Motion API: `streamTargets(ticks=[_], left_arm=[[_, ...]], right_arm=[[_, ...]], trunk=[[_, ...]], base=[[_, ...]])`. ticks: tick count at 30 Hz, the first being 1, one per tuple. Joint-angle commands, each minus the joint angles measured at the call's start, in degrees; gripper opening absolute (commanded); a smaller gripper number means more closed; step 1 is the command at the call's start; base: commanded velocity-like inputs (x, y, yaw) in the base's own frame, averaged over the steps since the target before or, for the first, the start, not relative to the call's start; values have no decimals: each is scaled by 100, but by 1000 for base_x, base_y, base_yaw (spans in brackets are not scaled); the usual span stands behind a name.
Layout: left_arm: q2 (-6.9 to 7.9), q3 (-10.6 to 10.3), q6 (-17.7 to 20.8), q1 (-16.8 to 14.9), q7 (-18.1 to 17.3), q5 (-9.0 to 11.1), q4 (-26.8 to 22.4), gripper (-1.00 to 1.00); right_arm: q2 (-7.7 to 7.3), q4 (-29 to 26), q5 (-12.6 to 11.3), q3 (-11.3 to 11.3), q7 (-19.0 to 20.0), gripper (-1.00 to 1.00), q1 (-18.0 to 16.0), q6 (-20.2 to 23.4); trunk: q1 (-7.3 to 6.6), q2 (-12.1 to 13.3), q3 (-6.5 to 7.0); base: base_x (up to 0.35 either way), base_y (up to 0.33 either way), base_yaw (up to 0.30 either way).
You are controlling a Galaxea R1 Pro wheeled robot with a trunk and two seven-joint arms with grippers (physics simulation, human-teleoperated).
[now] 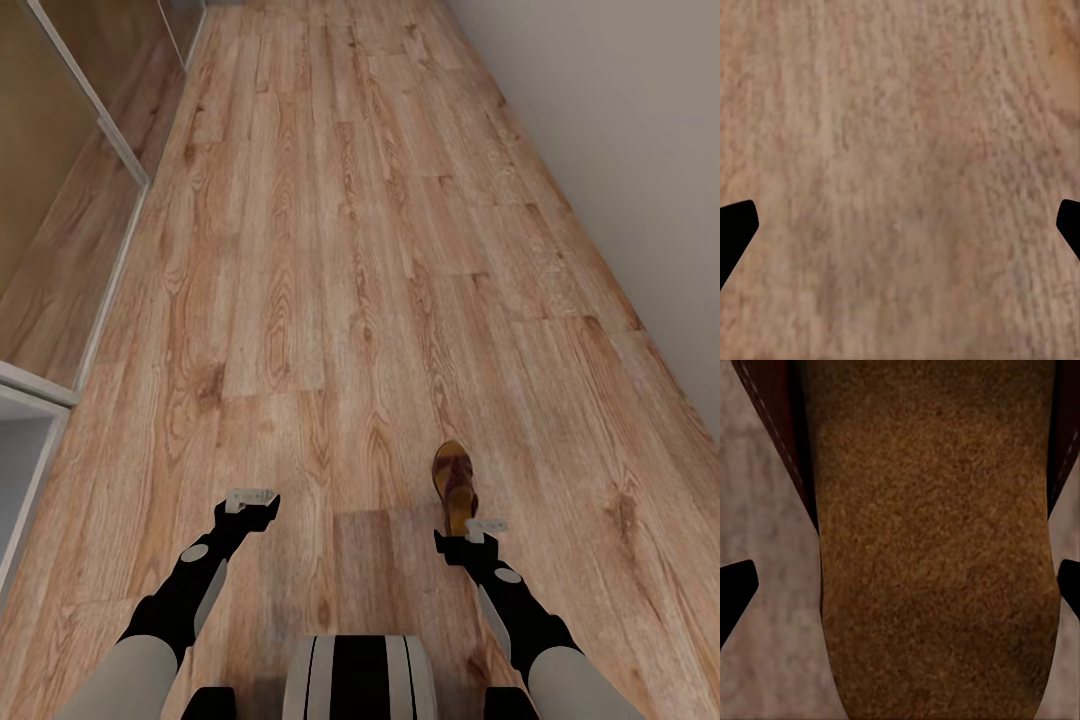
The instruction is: Pick up the two gym shoes and the two sandals from the corridor floor and place them onto the hallstand (shoe rack) in the corridor, making sure they are on the rack and not on the floor. Arrange them so the two gym shoes are next to each other and the two sandals are next to each other.
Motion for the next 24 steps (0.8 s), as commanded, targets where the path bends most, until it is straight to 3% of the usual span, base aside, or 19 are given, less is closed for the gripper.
streamTargets(ticks=[1,24], left_arm=[[-9,47,-22,-3,-48,-59,2,100],[-9,47,-22,-3,-48,-59,-7,100]], right_arm=[[7,0,57,-48,39,-100,-2,-13],[7,-9,58,-48,39,-100,-2,-14]], trunk=[[-1,-1,-3],[-1,-1,-3]], base=[[9,0,0],[0,0,0]])
